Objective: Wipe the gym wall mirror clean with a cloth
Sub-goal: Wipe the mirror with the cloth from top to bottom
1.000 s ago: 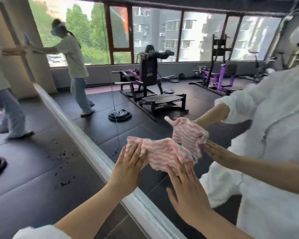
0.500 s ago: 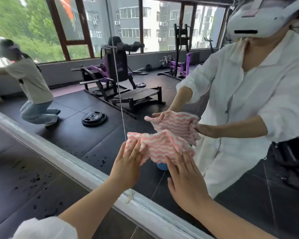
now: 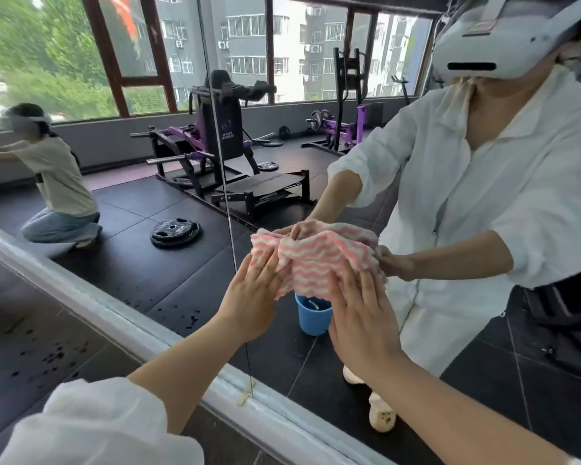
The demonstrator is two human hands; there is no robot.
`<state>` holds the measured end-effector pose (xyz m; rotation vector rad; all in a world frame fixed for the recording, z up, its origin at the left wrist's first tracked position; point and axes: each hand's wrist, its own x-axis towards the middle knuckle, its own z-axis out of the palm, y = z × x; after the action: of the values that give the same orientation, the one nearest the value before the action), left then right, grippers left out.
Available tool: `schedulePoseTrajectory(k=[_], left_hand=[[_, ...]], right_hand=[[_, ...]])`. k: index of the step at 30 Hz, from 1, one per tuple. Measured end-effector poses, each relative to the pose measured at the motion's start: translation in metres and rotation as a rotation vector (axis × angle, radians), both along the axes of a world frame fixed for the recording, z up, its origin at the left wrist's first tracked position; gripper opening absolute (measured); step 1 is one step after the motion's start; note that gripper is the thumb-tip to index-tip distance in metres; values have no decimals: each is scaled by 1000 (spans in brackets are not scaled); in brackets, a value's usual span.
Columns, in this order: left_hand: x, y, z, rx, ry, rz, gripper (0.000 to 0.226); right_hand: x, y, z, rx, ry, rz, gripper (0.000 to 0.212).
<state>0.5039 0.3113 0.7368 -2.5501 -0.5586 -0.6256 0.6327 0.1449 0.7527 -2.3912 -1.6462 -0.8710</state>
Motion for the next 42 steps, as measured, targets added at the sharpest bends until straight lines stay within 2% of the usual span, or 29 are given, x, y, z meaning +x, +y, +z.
schedulePoseTrajectory(k=[4,9,11,14,16,21,25,31,35,39,42], left_hand=[[0,13,-1,-12,20,-75,105],[-7,36,9,-57,-11,-131,98],[-9,46,14,-90,-38,-191,81],[-9,57,22,-120,-100,-284,43],[-7,61,23,-186,-170,-335,35],[7,61,10,-461,-414,-352,56],[23,65,-13,-382,-468,-320,57],[24,81,-66,-241,-389,-267,53],[20,76,-93,-237,-301,-215,55],[14,70,-130,-245,-222,-152,57],[12,61,-168,-325,-215,-128,59]], right_hand=[[10,11,16,11,-95,8,76],[13,30,24,80,-373,64,64],[18,41,26,106,-462,116,62],[30,52,29,103,-528,136,65],[34,57,28,97,-554,131,66],[36,70,27,120,-633,100,80],[37,77,25,167,-635,80,67],[39,80,-23,72,-674,103,65],[35,77,-61,34,-684,115,70],[34,77,-96,-75,-716,113,64],[35,77,-139,-148,-715,99,57]])
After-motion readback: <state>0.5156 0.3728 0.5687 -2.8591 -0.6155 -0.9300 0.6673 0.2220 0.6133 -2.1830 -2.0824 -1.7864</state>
